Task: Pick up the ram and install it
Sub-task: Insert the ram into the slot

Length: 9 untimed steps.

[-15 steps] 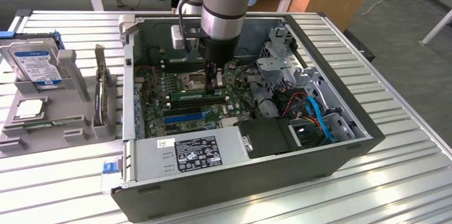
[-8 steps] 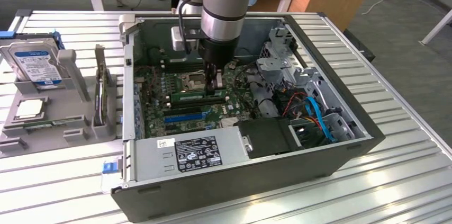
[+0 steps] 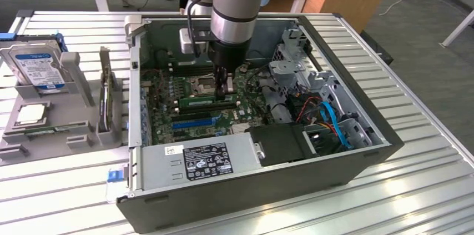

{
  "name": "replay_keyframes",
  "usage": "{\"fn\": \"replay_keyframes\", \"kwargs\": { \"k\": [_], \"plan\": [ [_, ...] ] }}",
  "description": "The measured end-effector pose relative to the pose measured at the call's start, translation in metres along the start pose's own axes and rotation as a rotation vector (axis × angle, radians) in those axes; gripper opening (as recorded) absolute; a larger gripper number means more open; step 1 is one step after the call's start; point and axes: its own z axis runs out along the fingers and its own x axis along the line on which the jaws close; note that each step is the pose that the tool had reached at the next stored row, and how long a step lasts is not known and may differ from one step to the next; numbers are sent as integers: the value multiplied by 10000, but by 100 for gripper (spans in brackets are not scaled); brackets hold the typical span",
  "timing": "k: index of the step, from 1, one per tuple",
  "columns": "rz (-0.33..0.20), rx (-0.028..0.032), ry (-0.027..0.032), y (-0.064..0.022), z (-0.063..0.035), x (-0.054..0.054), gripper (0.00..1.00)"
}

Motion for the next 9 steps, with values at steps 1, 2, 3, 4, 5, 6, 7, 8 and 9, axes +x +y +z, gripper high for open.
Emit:
{"fn": "replay_keyframes", "kwargs": {
  "k": [1, 2, 3, 4, 5, 6, 7, 8, 9],
  "plan": [
    [-1, 1, -2, 0, 4, 0, 12],
    [0, 0, -2, 0, 8, 0, 12],
    [0, 0, 1, 0, 10, 0, 12],
    [0, 0, 1, 0, 13, 1, 12],
    [0, -1, 3, 0, 14, 1, 12],
    [0, -1, 3, 0, 15, 1, 12],
    [0, 0, 0, 0, 18, 0, 12],
    [0, 0, 1, 0, 18, 0, 12],
    [0, 0, 1, 0, 19, 0, 12]
  ]
}}
